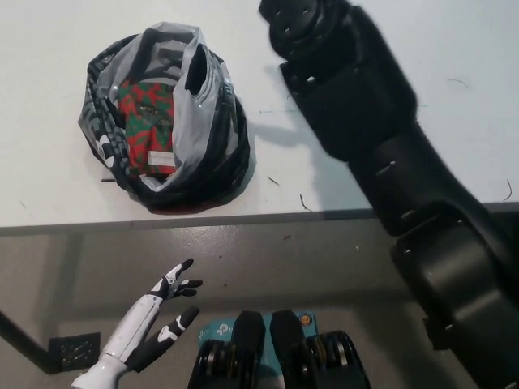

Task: The robot uses its right hand to pick up a bag of coffee beans and puts it in the black plastic bag, then the robot grabs the top of the bag and lifts it.

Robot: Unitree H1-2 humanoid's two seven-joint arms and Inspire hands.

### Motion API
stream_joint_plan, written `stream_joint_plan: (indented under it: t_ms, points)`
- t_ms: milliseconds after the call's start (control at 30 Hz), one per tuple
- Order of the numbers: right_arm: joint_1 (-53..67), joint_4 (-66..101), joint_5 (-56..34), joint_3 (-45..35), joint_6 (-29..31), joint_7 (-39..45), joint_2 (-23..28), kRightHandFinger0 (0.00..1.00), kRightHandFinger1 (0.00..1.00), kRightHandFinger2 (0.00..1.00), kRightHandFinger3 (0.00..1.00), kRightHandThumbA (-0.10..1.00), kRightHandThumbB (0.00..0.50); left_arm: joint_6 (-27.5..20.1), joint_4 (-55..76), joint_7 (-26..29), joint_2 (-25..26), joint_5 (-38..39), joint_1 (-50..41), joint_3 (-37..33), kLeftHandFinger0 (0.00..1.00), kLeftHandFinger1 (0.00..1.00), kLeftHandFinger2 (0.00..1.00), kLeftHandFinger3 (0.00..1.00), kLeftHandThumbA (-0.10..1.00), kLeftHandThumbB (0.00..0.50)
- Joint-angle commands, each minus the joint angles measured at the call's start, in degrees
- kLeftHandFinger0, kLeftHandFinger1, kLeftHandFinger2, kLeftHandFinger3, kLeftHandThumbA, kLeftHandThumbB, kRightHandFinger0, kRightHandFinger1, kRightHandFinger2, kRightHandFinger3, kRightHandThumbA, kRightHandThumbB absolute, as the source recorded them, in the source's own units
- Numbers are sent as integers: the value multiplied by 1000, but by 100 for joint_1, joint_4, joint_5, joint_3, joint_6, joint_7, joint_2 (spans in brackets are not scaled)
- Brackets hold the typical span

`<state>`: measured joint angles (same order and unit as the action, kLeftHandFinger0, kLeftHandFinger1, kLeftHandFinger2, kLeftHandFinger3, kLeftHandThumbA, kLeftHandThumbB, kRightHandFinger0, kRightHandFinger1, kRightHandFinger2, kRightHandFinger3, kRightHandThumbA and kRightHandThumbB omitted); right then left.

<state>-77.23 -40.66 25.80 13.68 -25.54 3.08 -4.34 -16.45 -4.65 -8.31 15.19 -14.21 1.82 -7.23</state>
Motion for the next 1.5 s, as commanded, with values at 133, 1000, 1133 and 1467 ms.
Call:
stream_joint_plan:
  t_ms: [133, 1000, 1133, 1467]
  points:
    - [-682, -2483, 229, 346, -61, -675, -643, 1000, 1000, 1000, 1000, 1000, 500, -234, 94, -46, 118, -14, 10, -49, 888, 792, 828, 1000, 959, 194]
    - [-708, -3848, -1313, -1152, 760, -1217, -909, 1000, 1000, 1000, 1000, 1000, 421, -311, 86, 29, 113, -160, 98, -127, 913, 798, 824, 1000, 935, 214]
    - [-530, -3876, -2033, -1999, 1038, -1609, -857, 912, 1000, 1000, 1000, 495, 302, -356, 56, 31, 98, -157, 79, -138, 856, 776, 826, 1000, 916, 215]
    - [-419, -3944, -2903, -3358, 1599, -1881, -698, 0, 25, 489, 798, -100, 200, -266, 79, -47, 116, -95, 154, -129, 826, 765, 840, 1000, 891, 215]
